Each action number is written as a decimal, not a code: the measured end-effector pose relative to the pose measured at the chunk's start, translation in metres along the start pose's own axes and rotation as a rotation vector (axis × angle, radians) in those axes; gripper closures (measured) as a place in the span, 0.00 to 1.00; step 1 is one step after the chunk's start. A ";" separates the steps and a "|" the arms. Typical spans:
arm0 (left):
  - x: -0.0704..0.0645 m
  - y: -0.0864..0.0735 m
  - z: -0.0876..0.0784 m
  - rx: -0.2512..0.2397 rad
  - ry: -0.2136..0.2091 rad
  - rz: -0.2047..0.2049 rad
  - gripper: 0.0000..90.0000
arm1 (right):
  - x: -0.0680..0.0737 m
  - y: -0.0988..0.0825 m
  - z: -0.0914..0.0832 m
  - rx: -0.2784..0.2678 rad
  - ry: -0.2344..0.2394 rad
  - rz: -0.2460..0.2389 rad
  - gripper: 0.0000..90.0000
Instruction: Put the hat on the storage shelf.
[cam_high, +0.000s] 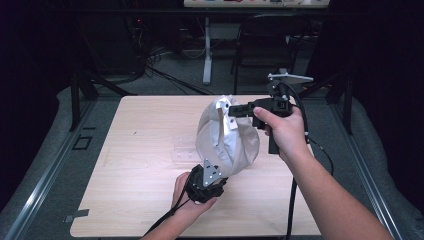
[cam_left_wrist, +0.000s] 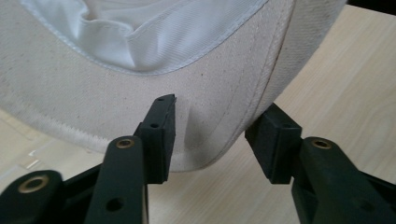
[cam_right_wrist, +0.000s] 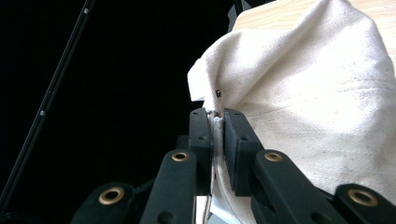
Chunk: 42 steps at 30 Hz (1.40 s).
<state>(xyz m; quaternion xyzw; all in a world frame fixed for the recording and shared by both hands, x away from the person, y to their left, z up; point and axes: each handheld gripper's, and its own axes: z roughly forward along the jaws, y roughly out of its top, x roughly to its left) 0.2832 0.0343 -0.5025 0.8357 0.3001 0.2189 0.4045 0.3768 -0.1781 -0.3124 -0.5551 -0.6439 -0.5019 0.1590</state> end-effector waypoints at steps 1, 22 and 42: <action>0.001 0.000 -0.001 -0.003 0.003 -0.002 0.63 | -0.001 0.000 0.000 -0.005 0.001 0.000 0.91; 0.047 0.007 -0.002 -0.049 -0.080 -0.098 0.88 | -0.004 0.006 0.004 -0.026 -0.012 0.005 0.91; 0.080 0.016 0.007 -0.091 -0.174 -0.186 0.90 | -0.005 0.011 0.006 -0.043 -0.028 -0.004 0.91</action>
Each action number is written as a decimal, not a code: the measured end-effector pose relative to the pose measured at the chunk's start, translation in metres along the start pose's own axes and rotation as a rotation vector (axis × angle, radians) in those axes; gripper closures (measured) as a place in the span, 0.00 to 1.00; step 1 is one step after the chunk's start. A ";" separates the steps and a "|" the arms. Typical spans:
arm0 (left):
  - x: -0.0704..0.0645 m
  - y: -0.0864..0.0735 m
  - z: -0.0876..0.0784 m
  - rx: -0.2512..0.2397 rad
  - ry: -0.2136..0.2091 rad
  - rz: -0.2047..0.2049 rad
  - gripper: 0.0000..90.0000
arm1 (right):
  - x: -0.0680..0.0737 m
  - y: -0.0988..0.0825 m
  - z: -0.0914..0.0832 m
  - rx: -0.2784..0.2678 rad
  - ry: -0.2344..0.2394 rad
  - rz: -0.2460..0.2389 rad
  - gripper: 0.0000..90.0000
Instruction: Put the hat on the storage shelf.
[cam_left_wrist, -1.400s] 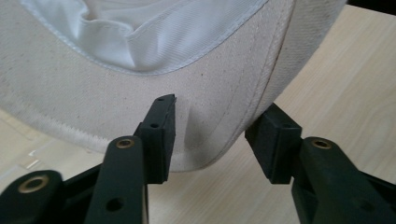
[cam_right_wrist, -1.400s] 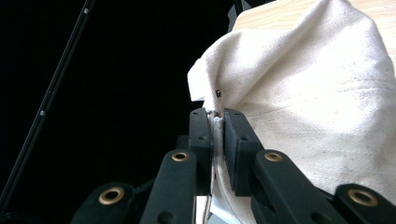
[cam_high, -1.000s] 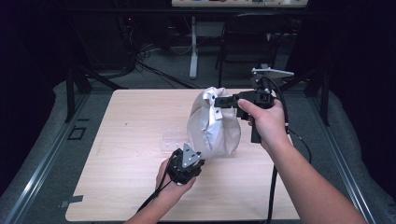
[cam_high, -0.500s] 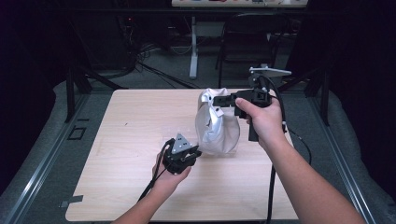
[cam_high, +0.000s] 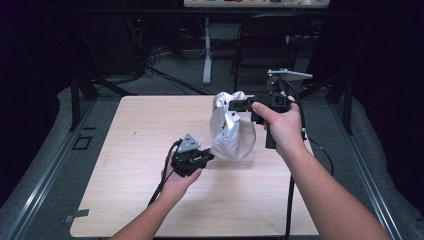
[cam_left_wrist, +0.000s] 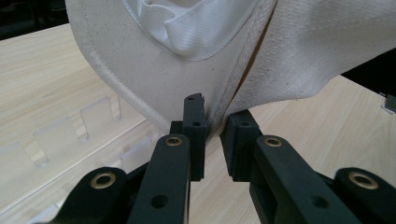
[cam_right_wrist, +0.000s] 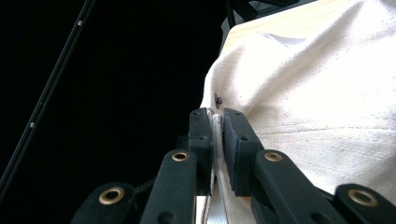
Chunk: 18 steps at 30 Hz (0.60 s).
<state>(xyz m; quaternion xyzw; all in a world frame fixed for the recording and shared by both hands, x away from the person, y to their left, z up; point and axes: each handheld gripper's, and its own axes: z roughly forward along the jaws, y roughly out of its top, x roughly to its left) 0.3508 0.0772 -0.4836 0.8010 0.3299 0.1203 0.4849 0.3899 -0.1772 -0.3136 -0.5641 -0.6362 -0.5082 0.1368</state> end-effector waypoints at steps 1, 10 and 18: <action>0.002 0.001 0.001 -0.001 0.001 -0.004 0.90 | -0.001 0.001 0.001 -0.005 -0.002 0.007 0.91; 0.013 0.003 0.004 0.016 -0.015 -0.002 0.90 | -0.004 0.002 0.007 -0.006 -0.011 0.007 0.91; 0.012 -0.005 0.014 0.020 -0.012 -0.007 0.90 | -0.011 0.000 0.011 0.009 -0.019 0.020 0.91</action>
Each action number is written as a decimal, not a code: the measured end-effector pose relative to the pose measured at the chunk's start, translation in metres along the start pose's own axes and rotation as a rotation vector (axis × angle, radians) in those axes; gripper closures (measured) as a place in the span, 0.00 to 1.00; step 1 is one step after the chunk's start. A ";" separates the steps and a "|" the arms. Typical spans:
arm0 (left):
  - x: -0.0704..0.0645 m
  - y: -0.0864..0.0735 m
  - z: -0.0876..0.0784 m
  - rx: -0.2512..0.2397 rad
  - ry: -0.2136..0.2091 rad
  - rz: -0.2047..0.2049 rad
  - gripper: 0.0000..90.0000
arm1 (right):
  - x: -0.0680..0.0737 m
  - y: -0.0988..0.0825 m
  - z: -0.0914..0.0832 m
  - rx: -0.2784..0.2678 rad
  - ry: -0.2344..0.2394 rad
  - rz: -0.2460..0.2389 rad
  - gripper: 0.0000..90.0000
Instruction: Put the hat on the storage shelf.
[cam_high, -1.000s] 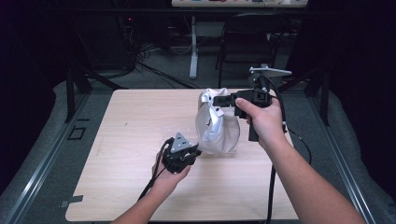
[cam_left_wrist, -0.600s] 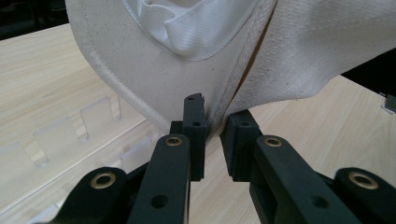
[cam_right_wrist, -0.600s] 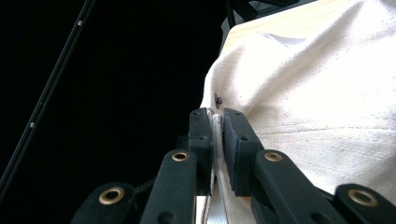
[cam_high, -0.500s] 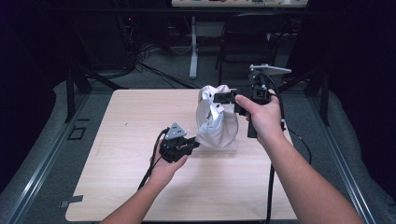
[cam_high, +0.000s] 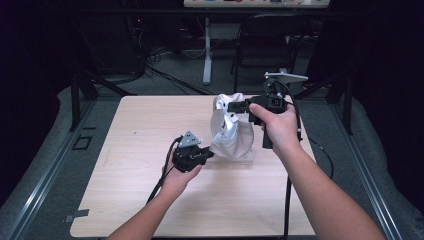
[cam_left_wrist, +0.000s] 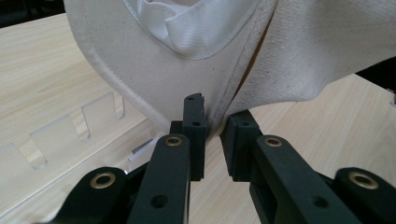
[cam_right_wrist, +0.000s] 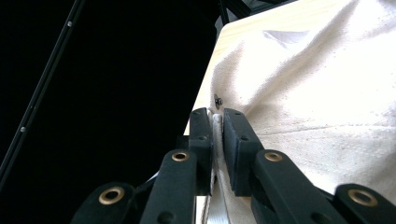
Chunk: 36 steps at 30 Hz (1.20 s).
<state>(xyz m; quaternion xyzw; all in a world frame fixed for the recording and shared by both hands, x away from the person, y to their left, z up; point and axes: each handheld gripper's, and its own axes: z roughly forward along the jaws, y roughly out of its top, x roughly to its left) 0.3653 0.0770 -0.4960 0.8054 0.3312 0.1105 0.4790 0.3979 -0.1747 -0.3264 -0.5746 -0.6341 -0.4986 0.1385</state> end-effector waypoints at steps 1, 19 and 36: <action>0.001 -0.001 0.000 -0.001 0.001 -0.002 0.90 | -0.001 0.000 0.000 -0.001 0.002 0.005 0.91; 0.006 -0.023 0.000 -0.007 0.046 -0.058 0.91 | -0.007 -0.007 0.015 0.035 0.013 0.011 0.91; 0.007 -0.034 0.010 0.090 0.090 -0.111 0.94 | -0.012 -0.013 0.032 0.066 -0.064 -0.017 0.91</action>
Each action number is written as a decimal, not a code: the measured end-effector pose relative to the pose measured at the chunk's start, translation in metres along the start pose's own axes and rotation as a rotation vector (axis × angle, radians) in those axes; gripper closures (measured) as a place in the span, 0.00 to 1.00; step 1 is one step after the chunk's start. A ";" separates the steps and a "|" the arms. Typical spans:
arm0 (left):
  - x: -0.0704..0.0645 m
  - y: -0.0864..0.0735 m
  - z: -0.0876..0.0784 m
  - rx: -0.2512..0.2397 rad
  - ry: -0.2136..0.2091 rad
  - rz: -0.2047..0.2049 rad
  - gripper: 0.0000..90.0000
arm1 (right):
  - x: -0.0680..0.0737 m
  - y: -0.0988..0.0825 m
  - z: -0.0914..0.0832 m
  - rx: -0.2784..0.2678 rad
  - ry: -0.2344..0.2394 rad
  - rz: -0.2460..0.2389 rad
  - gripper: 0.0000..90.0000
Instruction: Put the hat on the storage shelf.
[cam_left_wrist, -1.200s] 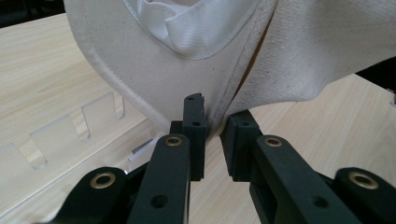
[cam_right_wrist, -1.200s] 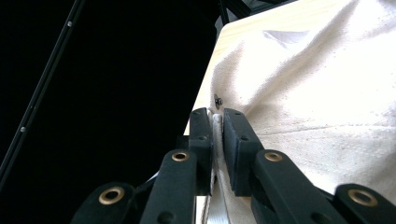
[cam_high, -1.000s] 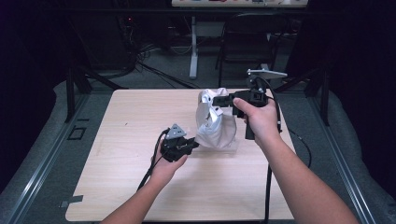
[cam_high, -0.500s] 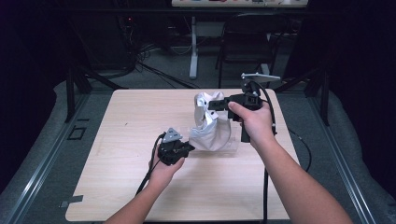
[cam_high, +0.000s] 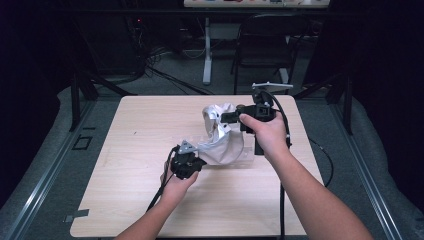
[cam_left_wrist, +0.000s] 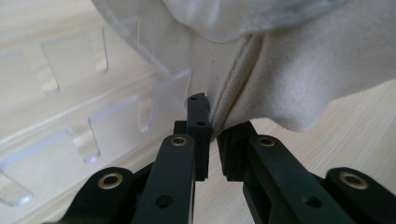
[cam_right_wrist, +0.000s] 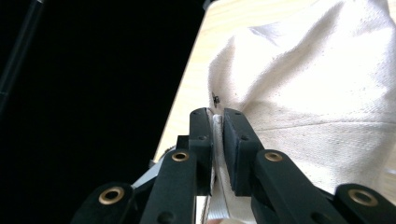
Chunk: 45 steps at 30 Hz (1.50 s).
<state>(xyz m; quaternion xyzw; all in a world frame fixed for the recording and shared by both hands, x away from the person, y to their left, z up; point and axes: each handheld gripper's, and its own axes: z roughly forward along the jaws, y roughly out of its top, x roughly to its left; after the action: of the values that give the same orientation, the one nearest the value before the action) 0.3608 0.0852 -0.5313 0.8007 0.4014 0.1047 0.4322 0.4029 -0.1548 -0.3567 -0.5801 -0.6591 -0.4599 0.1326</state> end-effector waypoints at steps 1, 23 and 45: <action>0.000 0.000 0.000 -0.003 0.000 -0.007 0.94 | -0.002 -0.001 0.003 0.005 0.001 0.006 0.91; -0.002 -0.004 -0.003 -0.017 0.001 -0.005 0.83 | -0.003 0.000 0.001 -0.003 0.009 0.009 0.91; -0.003 -0.016 -0.035 -0.052 -0.005 0.064 0.56 | -0.009 0.000 -0.002 -0.025 0.000 0.018 0.91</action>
<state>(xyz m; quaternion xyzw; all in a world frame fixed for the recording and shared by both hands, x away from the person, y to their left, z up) 0.3324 0.1090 -0.5223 0.8018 0.3716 0.1270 0.4505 0.4050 -0.1620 -0.3624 -0.5875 -0.6483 -0.4667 0.1294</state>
